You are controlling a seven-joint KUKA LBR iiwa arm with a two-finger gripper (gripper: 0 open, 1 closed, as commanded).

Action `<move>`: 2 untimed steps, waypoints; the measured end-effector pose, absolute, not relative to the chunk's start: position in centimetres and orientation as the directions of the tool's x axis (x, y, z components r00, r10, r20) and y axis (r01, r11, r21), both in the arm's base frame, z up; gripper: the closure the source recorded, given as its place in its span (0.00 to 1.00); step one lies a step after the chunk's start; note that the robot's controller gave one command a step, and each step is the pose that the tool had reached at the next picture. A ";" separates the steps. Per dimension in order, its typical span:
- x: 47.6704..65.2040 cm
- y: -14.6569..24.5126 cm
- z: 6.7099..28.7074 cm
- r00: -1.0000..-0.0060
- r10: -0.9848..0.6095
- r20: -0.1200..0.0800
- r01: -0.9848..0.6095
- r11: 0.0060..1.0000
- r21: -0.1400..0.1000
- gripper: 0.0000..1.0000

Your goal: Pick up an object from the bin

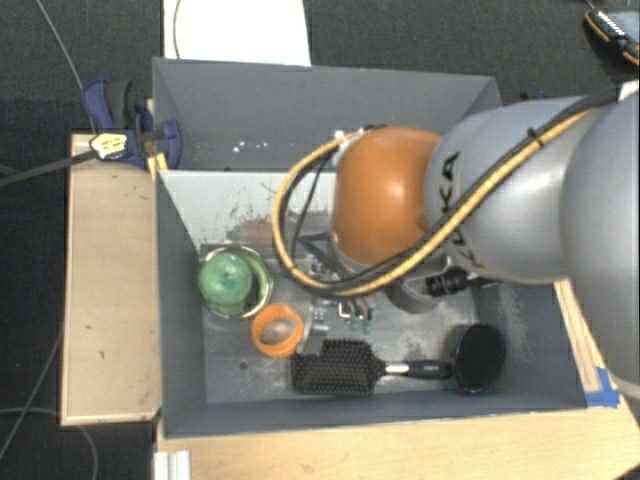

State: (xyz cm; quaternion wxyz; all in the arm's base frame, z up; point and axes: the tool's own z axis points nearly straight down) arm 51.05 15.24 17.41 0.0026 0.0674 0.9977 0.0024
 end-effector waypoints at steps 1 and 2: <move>49.3 10.7 18.3 -0.998 0.070 -0.010 0.070 0.998 0.006 0.00; 51.3 16.3 11.4 -0.989 0.144 -0.009 0.144 0.990 0.008 1.00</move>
Offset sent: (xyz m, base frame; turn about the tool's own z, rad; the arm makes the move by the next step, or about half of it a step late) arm 0.0026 0.0106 -0.0607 0.0098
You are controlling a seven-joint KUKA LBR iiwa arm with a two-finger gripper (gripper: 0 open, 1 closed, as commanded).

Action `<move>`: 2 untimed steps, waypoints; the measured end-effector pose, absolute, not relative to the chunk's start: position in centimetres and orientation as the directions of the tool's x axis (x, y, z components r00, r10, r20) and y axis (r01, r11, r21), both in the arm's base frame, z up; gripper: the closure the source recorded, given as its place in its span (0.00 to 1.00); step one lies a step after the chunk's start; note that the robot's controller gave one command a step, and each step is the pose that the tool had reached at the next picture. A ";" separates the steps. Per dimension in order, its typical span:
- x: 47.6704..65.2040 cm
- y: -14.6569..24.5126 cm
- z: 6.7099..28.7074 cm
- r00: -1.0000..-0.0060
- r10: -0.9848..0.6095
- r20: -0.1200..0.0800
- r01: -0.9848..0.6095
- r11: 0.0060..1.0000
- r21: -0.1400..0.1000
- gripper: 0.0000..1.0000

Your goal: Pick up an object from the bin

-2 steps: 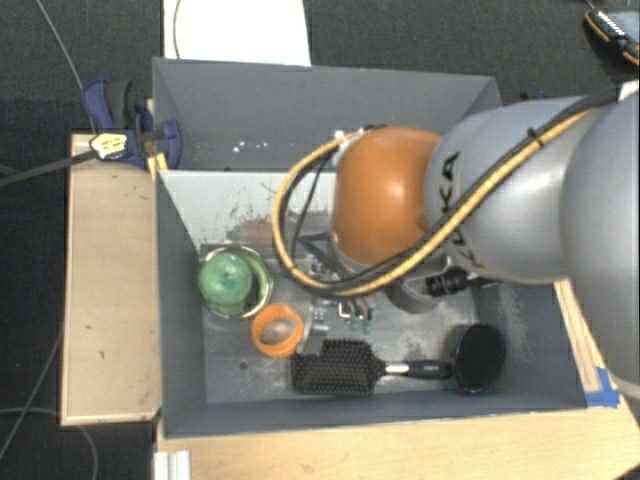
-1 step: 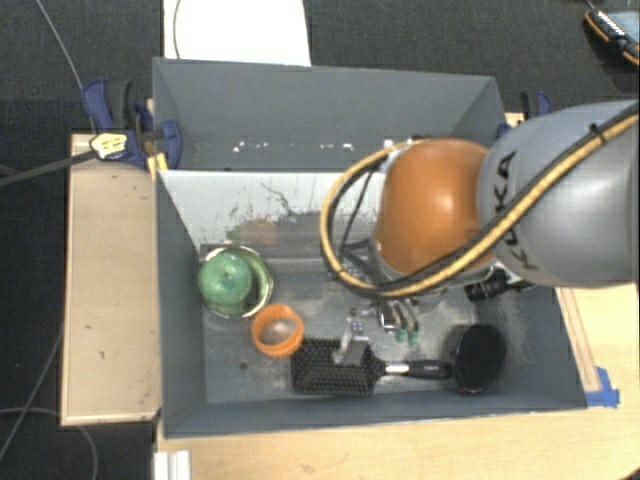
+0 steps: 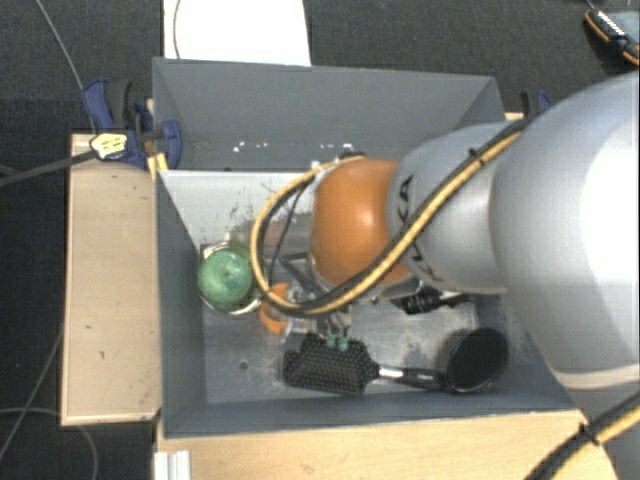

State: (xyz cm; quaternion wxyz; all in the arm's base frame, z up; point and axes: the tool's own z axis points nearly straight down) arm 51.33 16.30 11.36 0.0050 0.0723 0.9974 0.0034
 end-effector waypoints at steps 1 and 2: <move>51.3 16.3 11.4 -0.989 0.145 -0.010 0.145 0.989 0.008 1.00; 52.6 19.5 14.8 -1.000 -0.027 -0.014 -0.027 1.000 0.007 1.00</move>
Offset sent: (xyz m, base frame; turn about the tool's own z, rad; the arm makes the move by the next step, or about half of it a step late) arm 0.0124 0.0327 0.0342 -0.1783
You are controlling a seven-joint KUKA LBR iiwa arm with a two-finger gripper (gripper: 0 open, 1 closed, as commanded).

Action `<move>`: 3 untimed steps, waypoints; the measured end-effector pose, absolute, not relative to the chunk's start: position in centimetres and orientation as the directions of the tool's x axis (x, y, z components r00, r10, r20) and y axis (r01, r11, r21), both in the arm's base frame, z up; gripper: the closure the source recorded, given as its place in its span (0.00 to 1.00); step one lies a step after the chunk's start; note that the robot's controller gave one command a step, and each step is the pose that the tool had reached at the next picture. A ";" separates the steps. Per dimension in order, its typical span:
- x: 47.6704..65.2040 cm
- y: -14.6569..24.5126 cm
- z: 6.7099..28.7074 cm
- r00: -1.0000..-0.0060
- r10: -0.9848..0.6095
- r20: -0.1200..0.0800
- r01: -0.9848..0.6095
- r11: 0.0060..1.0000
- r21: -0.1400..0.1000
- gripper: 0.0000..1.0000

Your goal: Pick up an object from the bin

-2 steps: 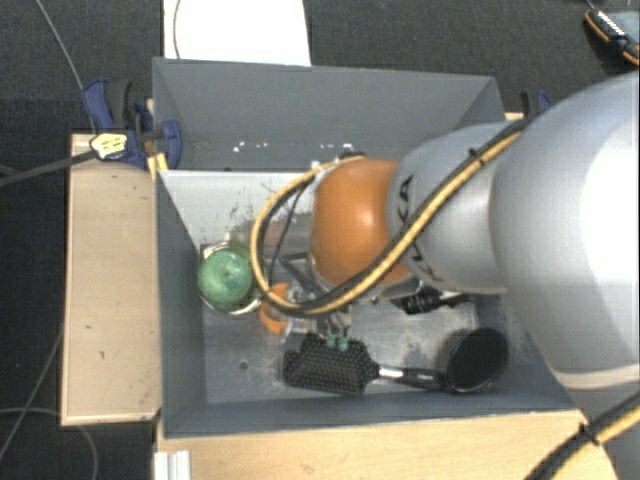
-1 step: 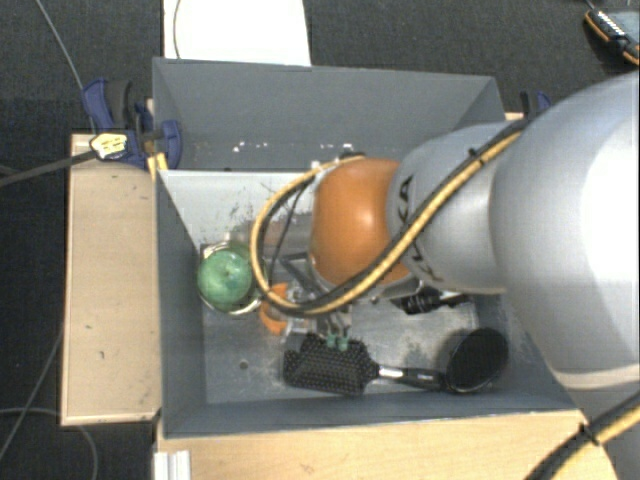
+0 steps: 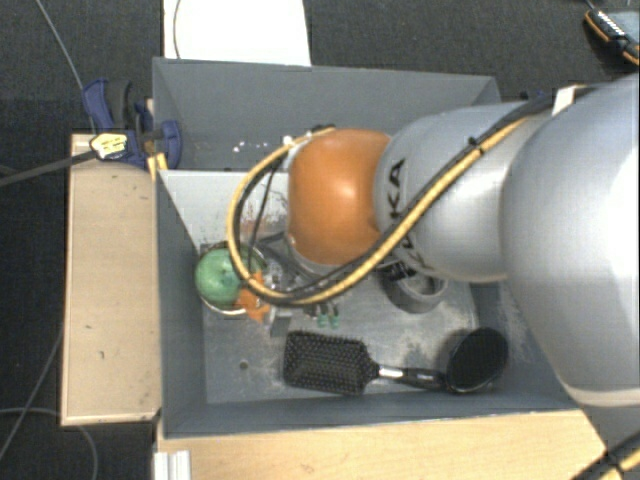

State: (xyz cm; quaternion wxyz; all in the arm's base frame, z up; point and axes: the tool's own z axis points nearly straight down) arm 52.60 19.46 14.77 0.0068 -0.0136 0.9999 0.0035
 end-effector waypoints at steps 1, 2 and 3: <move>52.2 18.7 16.9 -1.000 -0.006 -0.003 -0.006 1.000 0.005 1.00; 47.9 17.4 20.4 -0.995 -0.100 -0.007 -0.100 0.995 0.006 1.00; 51.9 14.7 15.0 -1.000 0.024 -0.010 0.024 1.000 0.005 1.00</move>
Offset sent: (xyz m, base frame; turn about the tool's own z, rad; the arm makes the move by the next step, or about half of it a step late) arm -0.0463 -0.0207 0.0559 -0.0729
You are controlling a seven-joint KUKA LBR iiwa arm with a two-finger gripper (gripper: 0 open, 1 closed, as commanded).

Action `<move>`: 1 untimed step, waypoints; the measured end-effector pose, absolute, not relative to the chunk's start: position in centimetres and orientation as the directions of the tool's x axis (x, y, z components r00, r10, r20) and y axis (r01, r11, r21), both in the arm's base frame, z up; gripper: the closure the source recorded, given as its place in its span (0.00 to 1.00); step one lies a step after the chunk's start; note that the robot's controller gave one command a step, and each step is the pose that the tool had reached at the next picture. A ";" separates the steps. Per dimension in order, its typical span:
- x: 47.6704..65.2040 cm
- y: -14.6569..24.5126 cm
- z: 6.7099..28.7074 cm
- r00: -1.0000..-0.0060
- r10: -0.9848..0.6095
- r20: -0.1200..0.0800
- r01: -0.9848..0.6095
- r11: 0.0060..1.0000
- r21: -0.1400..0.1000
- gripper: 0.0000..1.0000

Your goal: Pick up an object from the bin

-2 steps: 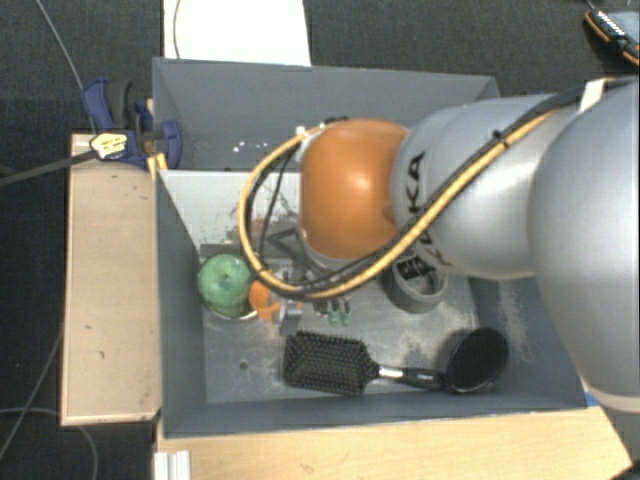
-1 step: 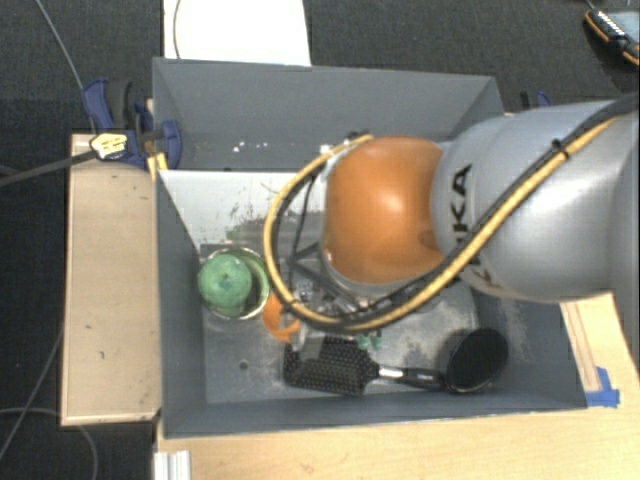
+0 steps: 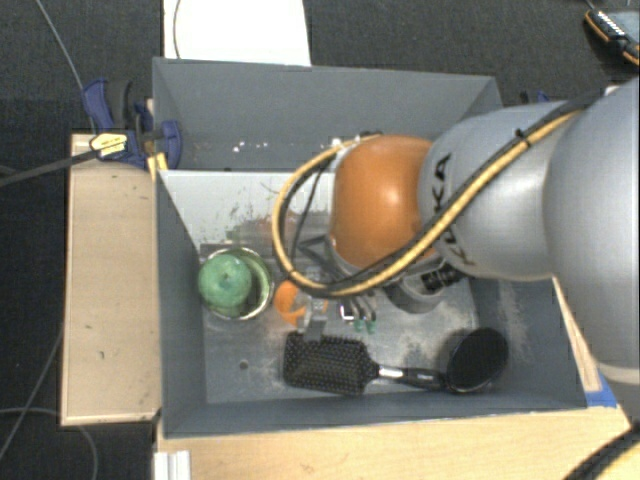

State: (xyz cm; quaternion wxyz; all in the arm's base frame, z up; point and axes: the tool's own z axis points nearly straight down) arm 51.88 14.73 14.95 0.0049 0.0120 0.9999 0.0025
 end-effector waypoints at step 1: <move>49.3 11.0 16.6 -0.999 -0.036 -0.010 -0.036 0.999 0.007 1.00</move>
Offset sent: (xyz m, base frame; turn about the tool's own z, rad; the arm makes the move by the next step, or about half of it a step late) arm 0.0072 0.0099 -0.0155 -0.0101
